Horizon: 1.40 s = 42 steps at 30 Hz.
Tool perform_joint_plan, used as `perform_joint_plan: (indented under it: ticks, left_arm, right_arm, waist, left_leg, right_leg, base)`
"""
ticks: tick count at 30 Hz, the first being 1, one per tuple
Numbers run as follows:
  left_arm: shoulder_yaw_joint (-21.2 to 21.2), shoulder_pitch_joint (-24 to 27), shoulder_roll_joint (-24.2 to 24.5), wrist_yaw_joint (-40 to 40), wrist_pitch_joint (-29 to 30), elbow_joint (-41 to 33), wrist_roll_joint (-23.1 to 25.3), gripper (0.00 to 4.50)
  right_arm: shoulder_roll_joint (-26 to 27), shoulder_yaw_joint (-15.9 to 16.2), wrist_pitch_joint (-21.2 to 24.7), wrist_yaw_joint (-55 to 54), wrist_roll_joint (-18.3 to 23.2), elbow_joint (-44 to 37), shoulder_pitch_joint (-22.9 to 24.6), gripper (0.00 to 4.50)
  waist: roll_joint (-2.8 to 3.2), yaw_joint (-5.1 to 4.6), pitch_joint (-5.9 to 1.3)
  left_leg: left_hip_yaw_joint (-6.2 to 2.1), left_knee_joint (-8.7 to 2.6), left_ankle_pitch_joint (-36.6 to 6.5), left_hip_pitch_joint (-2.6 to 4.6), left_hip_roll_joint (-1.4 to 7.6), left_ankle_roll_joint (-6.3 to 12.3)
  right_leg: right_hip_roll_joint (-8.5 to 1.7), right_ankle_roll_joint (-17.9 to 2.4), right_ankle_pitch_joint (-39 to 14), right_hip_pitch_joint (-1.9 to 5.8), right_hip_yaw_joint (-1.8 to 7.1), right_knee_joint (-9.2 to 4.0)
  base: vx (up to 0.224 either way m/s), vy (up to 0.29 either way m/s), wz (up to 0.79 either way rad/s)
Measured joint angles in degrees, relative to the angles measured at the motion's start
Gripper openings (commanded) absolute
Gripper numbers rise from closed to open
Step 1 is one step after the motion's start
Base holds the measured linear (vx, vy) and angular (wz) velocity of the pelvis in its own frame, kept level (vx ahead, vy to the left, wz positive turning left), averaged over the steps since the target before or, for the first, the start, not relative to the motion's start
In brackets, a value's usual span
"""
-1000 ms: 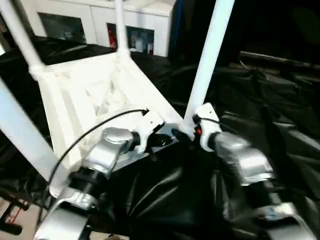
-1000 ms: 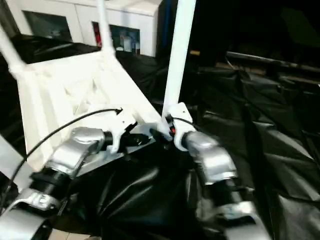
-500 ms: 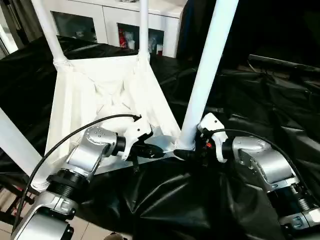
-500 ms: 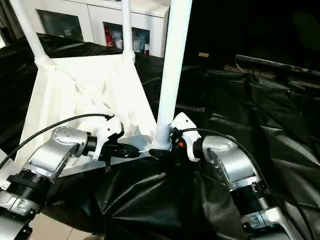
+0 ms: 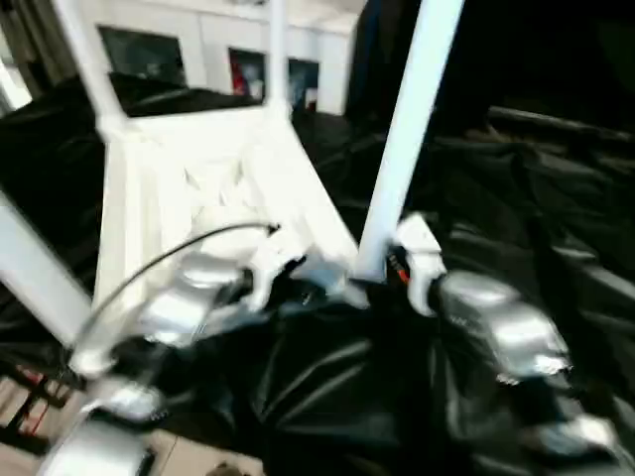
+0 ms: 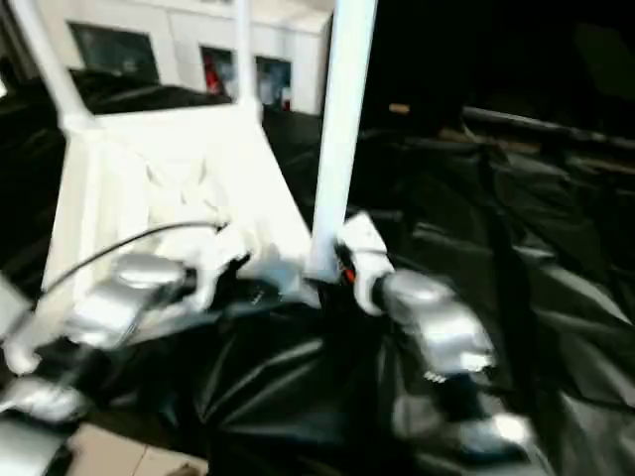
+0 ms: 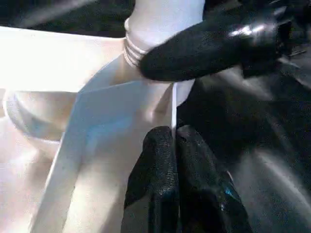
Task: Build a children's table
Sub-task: Rotate leg to tighten
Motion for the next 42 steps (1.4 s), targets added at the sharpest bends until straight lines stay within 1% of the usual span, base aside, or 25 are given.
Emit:
perform_joint_plan:
  ticks: [3, 4, 5, 7, 9, 10, 11, 14, 16, 17, 20, 22, 24, 27, 28, 33, 34, 36, 37, 38, 39, 42]
  left_arm:
    - [0.3, -0.36, -2.32, 3.86, 0.52, 0.66, 0.22, 0.0]
    - [0.45, -0.42, -3.03, 4.63, 0.66, 0.89, 0.49, 0.0]
    - [0.52, -0.48, -3.27, 5.11, 0.68, 0.91, 0.57, 0.0]
    - [0.5, -0.55, -3.59, 5.44, 0.68, 0.91, 0.6, 0.0]
    - [0.48, -0.58, -3.79, 5.53, 0.72, 0.91, 0.67, 0.0]
    - [0.48, -0.58, -3.79, 5.5, 0.72, 0.91, 0.68, 0.0]
    - [0.49, -0.58, -3.78, 5.42, 0.71, 0.91, 0.69, 0.0]
    - [0.41, -0.58, -3.62, 5.02, 0.64, 0.88, 0.71, 0.0]
    - [0.3, -0.55, -3.02, 3.81, 0.4, 0.69, 0.66, 0.0]
    - [0.23, -0.42, -2.58, 3.09, 0.25, 0.45, 0.59, 0.0]
    - [-0.65, 1.13, 1.0, -2.22, -2.0, -1.65, -0.27, 0.0]
    - [-1.26, 1.62, 3.37, -6.42, -2.74, -2.54, -1.24, 0.0]
    - [-1.3, 2.42, 4.93, -9.74, -2.85, -3.57, -1.48, 0.0]
    - [-1.54, 3.48, 6.75, -13.44, -2.88, -5.04, -2.42, 0.0]
    - [-1.6, 3.8, 7.16, -14.19, -2.84, -5.55, -2.47, 0.0]
    - [-2.46, 4.81, 9.17, -17.4, -2.66, -7.2, -3.56, 0.0]
    - [-2.47, 4.97, 9.24, -17.69, -2.61, -7.48, -3.57, 0.0]
    - [-2.46, 5.33, 9.42, -18.22, -2.37, -8.04, -3.57, 0.0]
    - [-2.46, 5.4, 9.44, -18.35, -2.3, -8.09, -3.57, 0.0]
    - [-2.46, 5.41, 9.44, -18.38, -2.26, -8.09, -3.57, 0.0]
    - [-2.46, 5.42, 9.44, -18.42, -2.23, -8.1, -3.57, 0.0]
    - [-2.37, 5.41, 9.44, -18.42, -2.14, -8.11, -3.57, 0.0]
  right_arm:
    - [2.14, -1.37, -0.33, -5.51, -0.45, 1.92, -1.33, 2.74]
    - [2.71, -1.41, -0.84, -6.65, -1.18, 2.48, -1.7, 3.09]
    - [2.88, -1.41, -1.32, -7.13, -1.5, 2.83, -1.85, 3.09]
    - [2.89, -1.39, -1.65, -7.16, -2.12, 3.06, -1.88, 3.44]
    - [3.07, -1.39, -1.67, -7.15, -2.21, 2.99, -1.88, 3.54]
    - [3.1, -1.4, -1.65, -7.15, -2.21, 2.98, -1.87, 3.78]
    - [3.1, -1.4, -1.63, -7.08, -2.21, 2.95, -1.87, 3.78]
    - [2.92, -1.32, -1.6, -5.86, -2.15, 2.87, -1.87, 3.99]
    - [1.47, -0.4, -1.53, -3.37, -1.96, 2.52, -1.85, 4.26]
    - [0.76, 0.26, -1.35, -2.1, -1.93, 2.18, -1.8, 4.29]
    - [-4.13, 3.33, -1.12, 7.12, -0.86, -0.34, -0.78, 4.29]
    - [-8.48, 5.41, -1.07, 14.36, 0.68, -3.02, 0.44, 4.29]
    - [-11.2, 6.54, -0.89, 19.78, 1.69, -4.98, 1.4, 4.29]
    - [-13.83, 7.57, -0.28, 25.22, 3.01, -7.2, 2.32, 4.29]
    - [-14.51, 7.61, -0.29, 26.4, 3.13, -7.48, 2.57, 4.29]
    - [-16.6, 8.85, -0.36, 30.43, 3.88, -9.11, 3.43, 4.29]
    - [-16.82, 8.91, -0.35, 30.77, 4.13, -9.21, 3.51, 4.12]
    - [-17.05, 9.04, -0.21, 31.26, 4.42, -9.46, 3.68, 4.12]
    - [-17.03, 9.13, -0.18, 31.37, 4.44, -9.56, 3.74, 3.98]
    - [-16.91, 9.17, -0.16, 31.39, 4.47, -9.58, 3.74, 3.98]
    - [-16.8, 9.16, -0.12, 31.36, 4.47, -9.58, 3.74, 3.76]
    - [-16.02, 9.05, -0.08, 30.57, 4.39, -9.56, 3.86, 3.63]
  waist:
    - [0.01, -0.48, 0.0]
    - [0.05, -0.53, -0.02]
    - [0.11, -0.51, -0.05]
    - [0.15, -0.43, -0.06]
    - [0.16, -0.41, -0.07]
    - [0.16, -0.42, -0.07]
    - [0.16, -0.43, -0.07]
    - [0.16, -0.44, -0.07]
    - [0.15, -0.44, -0.06]
    - [0.15, -0.48, -0.06]
    - [0.16, -0.5, -0.05]
    - [0.17, -0.16, -0.04]
    - [0.16, 0.49, -0.04]
    - [0.16, 1.11, -0.05]
    - [0.14, 1.15, -0.04]
    - [0.14, 1.26, -0.04]
    - [0.14, 1.27, -0.04]
    - [0.14, 1.27, -0.04]
    - [0.13, 1.27, -0.04]
    - [0.13, 1.27, -0.04]
    - [0.13, 1.27, -0.04]
    - [0.13, 1.23, -0.04]
  left_leg:
    - [-0.01, -0.04, 0.0, -0.07, 0.0, 0.0]
    - [0.0, -0.08, 0.0, -0.08, 0.0, 0.0]
    - [0.0, -0.11, 0.0, -0.11, 0.0, 0.0]
    - [0.02, -0.22, 0.0, -0.13, 0.0, 0.0]
    - [0.03, -0.24, 0.0, -0.13, 0.0, 0.0]
    - [0.04, -0.23, 0.0, -0.13, 0.0, 0.0]
    - [0.05, -0.23, 0.0, -0.13, -0.01, 0.0]
    - [0.06, -0.21, 0.0, -0.1, -0.01, 0.0]
    - [0.05, -0.22, 0.0, -0.1, 0.0, 0.0]
    - [0.05, -0.23, 0.0, -0.11, 0.0, 0.0]
    - [0.03, -0.25, 0.0, -0.14, 0.02, 0.0]
    - [0.04, -0.24, 0.0, -0.08, 0.02, 0.01]
    - [0.07, -0.19, 0.08, -0.1, 0.03, 0.13]
    - [0.09, -0.11, 0.08, -0.09, 0.03, 0.14]
    - [0.13, -0.1, 0.08, -0.11, 0.03, 0.14]
    - [0.11, -0.09, 0.08, -0.12, 0.03, 0.13]
    - [0.11, -0.09, 0.08, -0.11, 0.03, 0.13]
    - [0.09, -0.09, 0.09, -0.11, 0.03, 0.13]
    - [0.09, -0.09, 0.09, -0.11, 0.03, 0.13]
    - [0.09, -0.09, 0.09, -0.11, 0.03, 0.13]
    - [0.09, -0.09, 0.09, -0.11, 0.03, 0.13]
    - [0.08, -0.08, 0.09, -0.11, 0.03, 0.13]
  right_leg:
    - [0.0, 0.01, 0.0, -0.01, -0.01, 0.0]
    - [0.01, 0.01, 0.01, -0.01, -0.01, 0.01]
    - [0.01, 0.01, 0.0, 0.0, -0.01, 0.02]
    - [0.01, 0.01, -0.01, 0.0, -0.01, 0.02]
    - [0.01, -0.1, 0.01, 0.01, 0.0, 0.02]
    - [0.01, -0.11, 0.01, 0.02, 0.0, 0.01]
    - [0.01, -0.11, 0.0, 0.02, 0.01, 0.0]
    - [0.01, -0.12, 0.0, 0.02, 0.02, 0.0]
    - [0.01, -0.11, 0.0, -0.01, 0.01, 0.01]
    - [0.01, -0.11, 0.0, -0.03, 0.01, 0.01]
    - [0.04, -0.12, -0.03, -0.03, 0.01, 0.01]
    - [0.04, -0.12, -0.05, -0.07, -0.02, -0.01]
    - [0.03, -0.14, -0.07, -0.04, -0.02, 0.0]
    - [-0.01, -0.14, -0.07, 0.04, 0.0, 0.0]
    - [-0.01, -0.14, -0.07, 0.04, 0.03, 0.01]
    - [-0.02, -0.15, -0.06, 0.07, 0.06, 0.09]
    - [-0.02, -0.15, -0.06, 0.08, 0.07, 0.1]
    - [-0.02, -0.15, -0.05, 0.09, 0.07, 0.12]
    - [-0.02, -0.15, -0.05, 0.1, 0.06, 0.12]
    - [-0.02, -0.15, -0.05, 0.1, 0.06, 0.13]
    - [-0.02, -0.15, -0.05, 0.1, 0.06, 0.13]
    - [-0.02, -0.15, -0.05, 0.1, 0.07, 0.15]
  base:
    - [0.0, 0.0, 0.0]
    - [0.0, 0.0, 0.0]
    - [0.0, 0.0, 0.0]
    - [0.0, 0.0, 0.0]
    - [0.0, 0.0, 0.0]
    - [0.0, 0.0, 0.0]
    - [0.0, 0.0, 0.0]
    - [0.0, 0.0, 0.0]
    - [0.0, 0.0, 0.0]
    - [0.0, 0.0, 0.0]
    - [0.0, 0.0, 0.0]
    - [0.0, 0.0, 0.0]
    - [0.0, 0.0, 0.0]
    - [0.0, 0.0, 0.0]
    - [0.0, 0.0, 0.0]
    - [0.0, 0.0, 0.0]
    - [0.0, 0.0, 0.0]
    - [0.0, 0.0, 0.0]
    - [0.0, 0.0, 0.0]
    - [0.0, 0.0, 0.0]
    - [0.0, 0.0, 0.0]
    - [0.0, 0.0, 0.0]
